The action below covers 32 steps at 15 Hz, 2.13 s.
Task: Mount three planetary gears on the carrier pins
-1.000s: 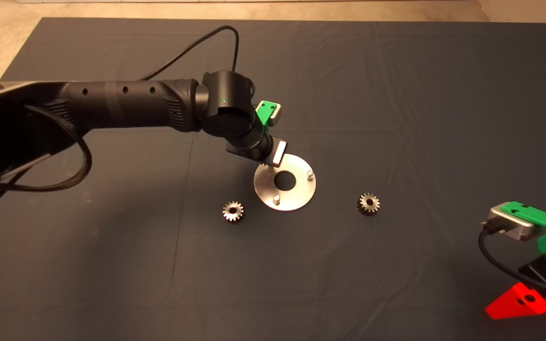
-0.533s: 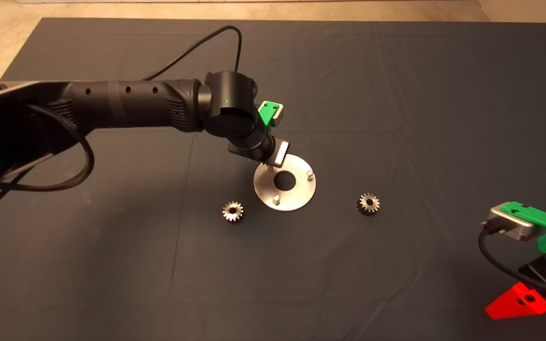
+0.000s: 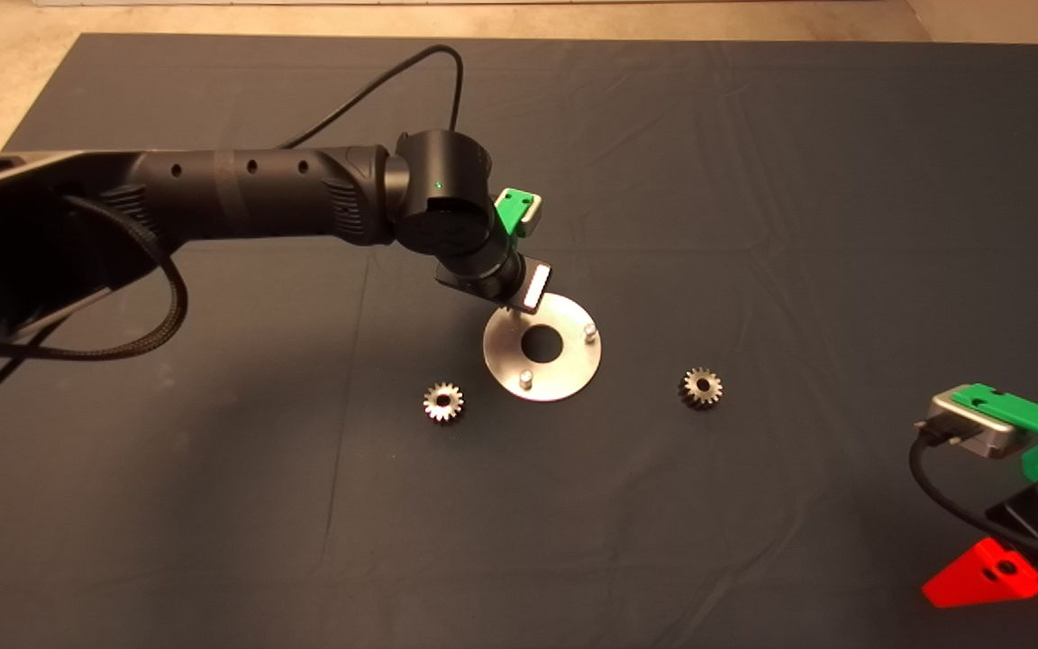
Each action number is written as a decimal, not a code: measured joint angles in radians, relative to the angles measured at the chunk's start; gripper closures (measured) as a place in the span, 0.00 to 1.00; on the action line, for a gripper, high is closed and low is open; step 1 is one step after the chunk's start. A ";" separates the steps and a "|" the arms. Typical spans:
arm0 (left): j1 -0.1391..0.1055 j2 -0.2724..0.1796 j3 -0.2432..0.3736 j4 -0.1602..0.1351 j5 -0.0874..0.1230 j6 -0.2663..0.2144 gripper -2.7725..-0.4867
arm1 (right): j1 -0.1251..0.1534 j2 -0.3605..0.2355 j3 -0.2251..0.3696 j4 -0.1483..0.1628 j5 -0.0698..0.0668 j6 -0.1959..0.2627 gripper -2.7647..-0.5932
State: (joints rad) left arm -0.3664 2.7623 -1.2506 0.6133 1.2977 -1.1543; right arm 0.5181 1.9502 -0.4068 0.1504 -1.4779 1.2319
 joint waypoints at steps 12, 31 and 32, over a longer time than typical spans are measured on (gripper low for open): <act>0.000 -0.009 0.007 -0.004 -0.005 0.000 0.85 | 0.000 0.000 0.000 0.000 0.001 0.000 0.01; -0.009 0.000 0.010 -0.012 0.025 0.005 0.87 | 0.000 -0.005 0.000 0.000 0.001 0.000 0.01; -0.009 0.000 0.010 -0.012 0.025 0.009 0.87 | 0.000 -0.005 0.000 0.000 0.001 0.000 0.01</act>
State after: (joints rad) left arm -0.3751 2.7623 -1.2411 0.6013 1.3228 -1.1449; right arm 0.5184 1.9453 -0.4068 0.1501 -1.4767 1.2319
